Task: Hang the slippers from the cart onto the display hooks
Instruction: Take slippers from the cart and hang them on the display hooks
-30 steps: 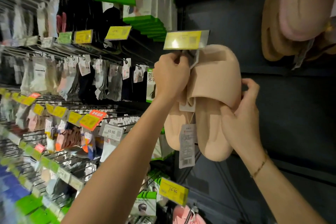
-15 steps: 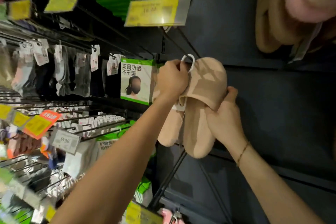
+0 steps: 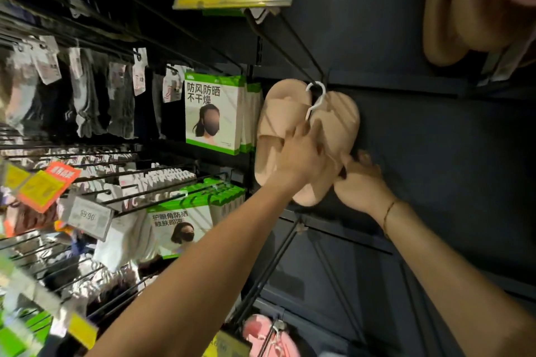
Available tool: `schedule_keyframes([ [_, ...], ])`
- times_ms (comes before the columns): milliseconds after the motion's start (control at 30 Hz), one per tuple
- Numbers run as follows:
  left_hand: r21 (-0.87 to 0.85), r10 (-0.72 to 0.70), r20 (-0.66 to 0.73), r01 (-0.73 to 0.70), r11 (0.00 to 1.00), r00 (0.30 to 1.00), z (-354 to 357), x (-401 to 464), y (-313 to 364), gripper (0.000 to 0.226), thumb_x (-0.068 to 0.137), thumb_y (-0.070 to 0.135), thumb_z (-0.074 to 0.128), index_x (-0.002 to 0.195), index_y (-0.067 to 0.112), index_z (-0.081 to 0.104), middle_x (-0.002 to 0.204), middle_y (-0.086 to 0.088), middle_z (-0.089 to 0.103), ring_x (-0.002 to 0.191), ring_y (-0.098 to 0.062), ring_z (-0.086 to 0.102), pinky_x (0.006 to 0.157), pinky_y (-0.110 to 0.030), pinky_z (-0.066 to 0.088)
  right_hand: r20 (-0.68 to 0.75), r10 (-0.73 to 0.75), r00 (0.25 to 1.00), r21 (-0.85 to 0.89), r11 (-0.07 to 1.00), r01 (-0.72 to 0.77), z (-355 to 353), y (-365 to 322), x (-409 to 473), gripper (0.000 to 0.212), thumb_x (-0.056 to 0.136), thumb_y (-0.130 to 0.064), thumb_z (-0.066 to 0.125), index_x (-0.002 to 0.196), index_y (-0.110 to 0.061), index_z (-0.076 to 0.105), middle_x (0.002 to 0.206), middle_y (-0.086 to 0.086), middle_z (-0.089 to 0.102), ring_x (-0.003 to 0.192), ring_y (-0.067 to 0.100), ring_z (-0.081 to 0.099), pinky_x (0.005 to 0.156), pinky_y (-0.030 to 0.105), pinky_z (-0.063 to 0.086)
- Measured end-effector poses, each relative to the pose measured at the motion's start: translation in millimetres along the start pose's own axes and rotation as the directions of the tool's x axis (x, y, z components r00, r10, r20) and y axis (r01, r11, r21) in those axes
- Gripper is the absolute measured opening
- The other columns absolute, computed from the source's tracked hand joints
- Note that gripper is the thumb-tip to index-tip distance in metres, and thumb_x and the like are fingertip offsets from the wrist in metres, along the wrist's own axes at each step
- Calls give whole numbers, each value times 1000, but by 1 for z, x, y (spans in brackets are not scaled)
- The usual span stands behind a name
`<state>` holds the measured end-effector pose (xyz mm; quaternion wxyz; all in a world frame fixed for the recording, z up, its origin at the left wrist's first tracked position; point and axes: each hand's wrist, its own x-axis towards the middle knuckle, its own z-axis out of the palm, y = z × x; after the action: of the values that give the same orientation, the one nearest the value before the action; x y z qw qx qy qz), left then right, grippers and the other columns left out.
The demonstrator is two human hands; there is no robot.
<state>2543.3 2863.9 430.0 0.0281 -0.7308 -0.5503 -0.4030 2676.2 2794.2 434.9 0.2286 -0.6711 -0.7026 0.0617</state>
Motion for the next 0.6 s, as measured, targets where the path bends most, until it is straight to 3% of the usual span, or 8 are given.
schedule_keyframes([
  [67, -19, -74, 189, 79, 997, 979, -7, -18, -5, 53, 96, 36, 40, 147, 24, 45, 143, -9, 53, 131, -34, 48, 110, -53, 35, 79, -63, 995, 3, 998, 63, 0, -15, -16, 38, 95, -31, 48, 133, -31, 51, 132, 5, 52, 118, 29, 51, 98, 37, 46],
  [133, -2, -154, 256, 160, 987, 954, -27, -43, -9, 43, 98, 37, 37, 134, 24, 58, 130, -8, 63, 121, -33, 55, 112, -54, 29, 98, -143, 985, -8, 990, 144, 4, -39, -32, 21, 92, -32, 48, 109, -26, 59, 109, 1, 61, 101, 26, 59, 87, 34, 51],
  [200, 53, -200, 208, 193, 980, 957, -61, -74, -16, 36, 101, 37, 41, 123, 21, 64, 121, -9, 67, 116, -34, 57, 108, -54, 27, 97, -214, 972, -51, 974, 220, 11, -70, -50, 16, 86, -26, 50, 89, -14, 61, 90, 5, 62, 89, 29, 60, 79, 36, 55],
  [267, 86, -243, 113, 234, 968, 963, -105, -111, -28, 31, 98, 34, 46, 116, 20, 67, 116, -11, 68, 112, -36, 60, 101, -49, 35, 123, -273, 954, -75, 956, 283, 19, -109, -81, 16, 86, -18, 55, 79, -3, 57, 80, 14, 61, 82, 32, 61, 66, 36, 51],
  [333, 82, -305, 23, 302, 950, 952, -149, -153, -47, 29, 95, 33, 50, 109, 18, 71, 112, -14, 70, 108, -37, 62, 92, -44, 43, 142, -360, 922, -48, 928, 370, 27, -148, -114, 15, 84, -15, 56, 81, -1, 58, 81, 19, 62, 81, 35, 62, 58, 35, 41],
  [433, 118, -355, -111, 367, 923, 928, -208, -223, -81, 27, 92, 31, 53, 101, 13, 71, 105, -16, 70, 103, -40, 63, 76, -39, 45, 128, -474, 871, -39, 875, 482, 53, -209, -174, 15, 86, -18, 56, 101, -15, 59, 104, 11, 64, 96, 35, 60, 65, 32, 40],
  [500, 195, -386, -166, 414, 889, 908, -241, -275, -106, 26, 91, 28, 53, 103, 12, 68, 106, -17, 69, 103, -41, 63, 75, -39, 45, 125, -541, 832, -25, 836, 548, 84, -247, -213, 21, 86, -16, 57, 107, -19, 59, 116, 12, 65, 106, 37, 60, 71, 32, 41],
  [600, 268, -461, -228, 510, 817, 858, -284, -366, -143, 27, 93, 28, 51, 110, 14, 67, 105, -17, 71, 101, -41, 65, 76, -42, 49, 181, -684, 707, 35, 723, 690, 141, -296, -272, 19, 85, -15, 57, 103, -14, 58, 114, 16, 64, 109, 37, 59, 73, 34, 44],
])
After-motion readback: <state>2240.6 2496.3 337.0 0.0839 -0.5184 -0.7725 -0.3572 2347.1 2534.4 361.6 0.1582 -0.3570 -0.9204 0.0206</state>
